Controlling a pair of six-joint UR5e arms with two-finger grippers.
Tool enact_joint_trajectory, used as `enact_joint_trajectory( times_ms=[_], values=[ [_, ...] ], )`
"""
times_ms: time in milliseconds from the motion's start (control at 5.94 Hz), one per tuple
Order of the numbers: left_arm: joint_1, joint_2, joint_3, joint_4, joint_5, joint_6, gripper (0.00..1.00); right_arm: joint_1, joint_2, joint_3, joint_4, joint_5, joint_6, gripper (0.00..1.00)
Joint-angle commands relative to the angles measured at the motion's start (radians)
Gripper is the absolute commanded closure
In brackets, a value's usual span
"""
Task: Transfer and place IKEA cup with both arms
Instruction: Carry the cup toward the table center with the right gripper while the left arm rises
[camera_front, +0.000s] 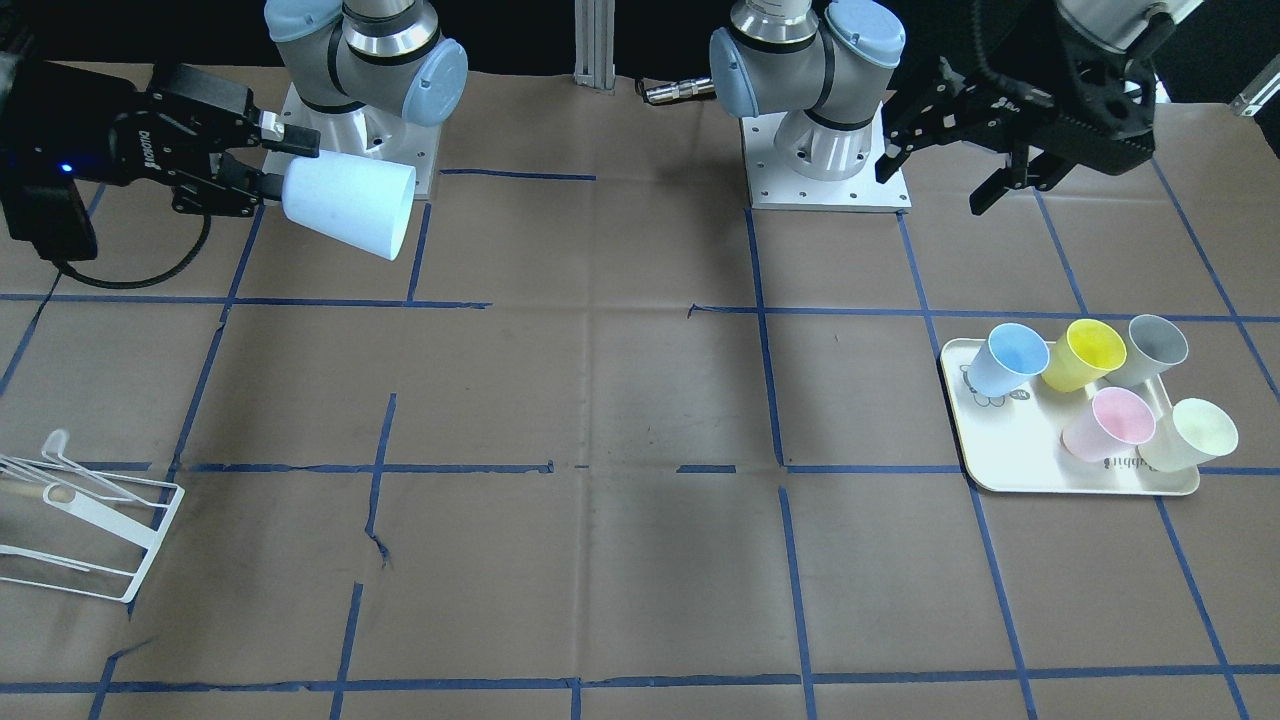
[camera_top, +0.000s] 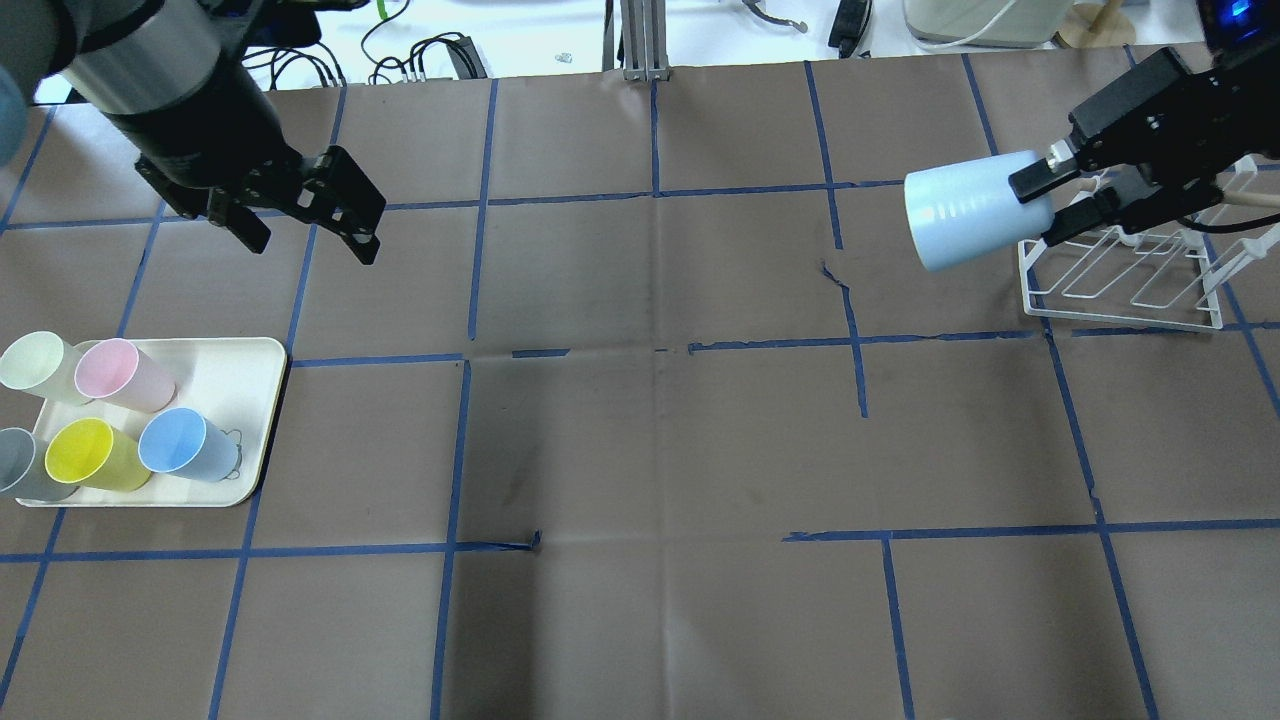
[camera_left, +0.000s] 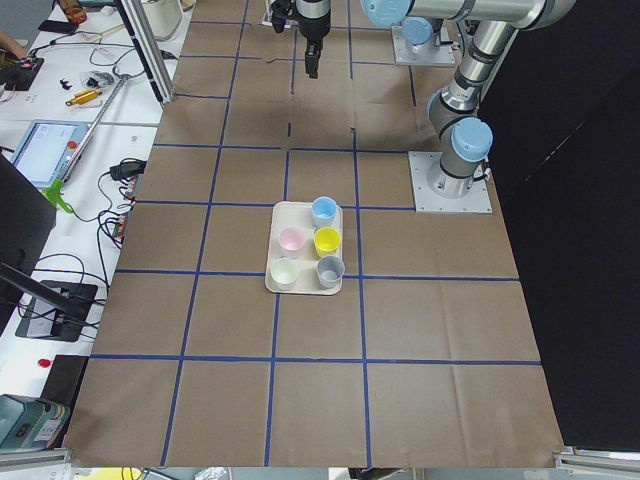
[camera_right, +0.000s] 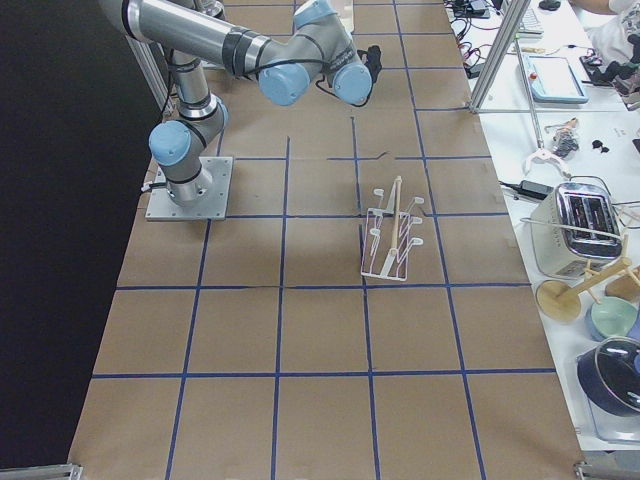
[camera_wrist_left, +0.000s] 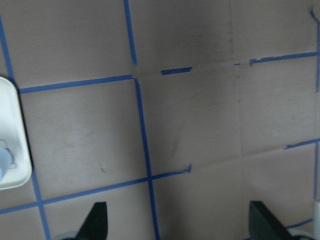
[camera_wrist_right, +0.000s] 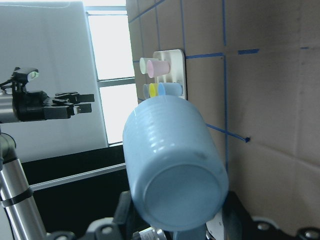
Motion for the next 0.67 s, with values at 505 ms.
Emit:
enact_joint_trajectory(
  times_ms=[505],
  values=[
    [0.075, -0.016, -0.078, -0.177, -0.665, 0.084, 0.02, 0.288, 0.010, 0.108, 0.068, 0.398, -0.119, 0.75]
  ],
)
